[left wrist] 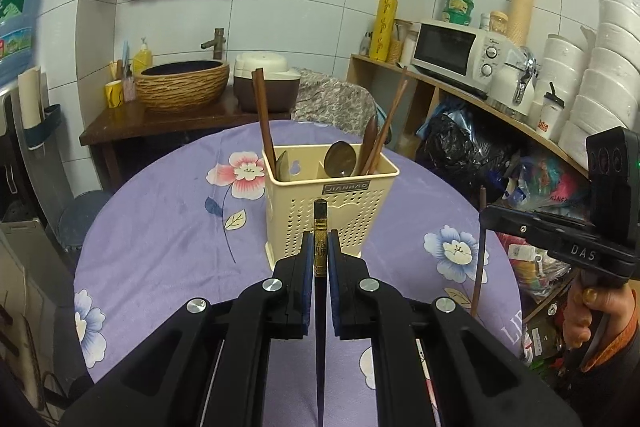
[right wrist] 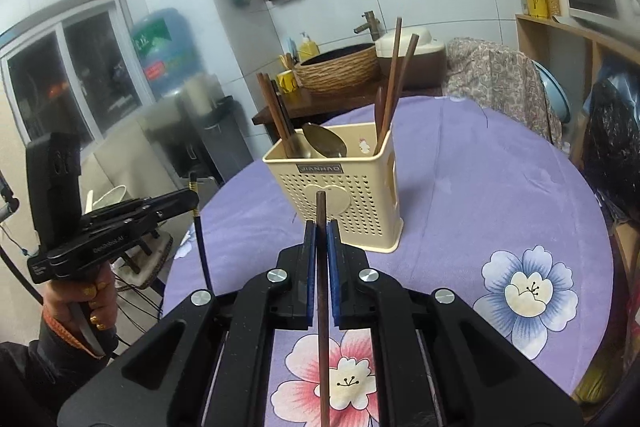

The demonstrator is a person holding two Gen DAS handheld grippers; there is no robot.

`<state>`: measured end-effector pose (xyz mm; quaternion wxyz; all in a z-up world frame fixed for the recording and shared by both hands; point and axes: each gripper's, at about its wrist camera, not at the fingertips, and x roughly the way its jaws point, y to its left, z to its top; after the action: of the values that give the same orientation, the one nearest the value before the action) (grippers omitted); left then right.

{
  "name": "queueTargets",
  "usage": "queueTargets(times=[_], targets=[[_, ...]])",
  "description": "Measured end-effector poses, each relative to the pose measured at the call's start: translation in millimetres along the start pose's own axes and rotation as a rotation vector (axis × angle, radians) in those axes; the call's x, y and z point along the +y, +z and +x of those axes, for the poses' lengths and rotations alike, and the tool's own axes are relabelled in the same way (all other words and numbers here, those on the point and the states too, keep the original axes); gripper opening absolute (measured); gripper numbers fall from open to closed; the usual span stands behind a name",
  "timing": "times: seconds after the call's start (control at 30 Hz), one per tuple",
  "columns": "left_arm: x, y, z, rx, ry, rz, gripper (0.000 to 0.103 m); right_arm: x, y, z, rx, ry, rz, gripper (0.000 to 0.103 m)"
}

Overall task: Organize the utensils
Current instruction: 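Lift both chopsticks upright and carry them above the cream holder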

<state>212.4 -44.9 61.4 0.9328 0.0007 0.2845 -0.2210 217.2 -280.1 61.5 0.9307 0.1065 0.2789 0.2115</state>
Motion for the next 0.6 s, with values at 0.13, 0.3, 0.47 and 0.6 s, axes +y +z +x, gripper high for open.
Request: queueTargets(times=[0.13, 0.3, 0.47, 0.6], targets=[[-2, 2, 0, -0.007, -0.007, 0.004, 0.008, 1, 1, -5, 0.001, 0.000, -0.017, 0.007], [-1, 3, 0, -0.008, -0.010, 0.009, 0.008, 1, 2, -6, 0.005, 0.005, -0.020, 0.007], [0, 4, -4, -0.020, -0.016, 0.017, 0.008, 2, 3, -10, 0.002, 0.005, -0.033, 0.007], [1, 9, -7, -0.031, -0.020, 0.021, 0.008, 3, 6, -14, -0.008, 0.007, -0.034, 0.006]])
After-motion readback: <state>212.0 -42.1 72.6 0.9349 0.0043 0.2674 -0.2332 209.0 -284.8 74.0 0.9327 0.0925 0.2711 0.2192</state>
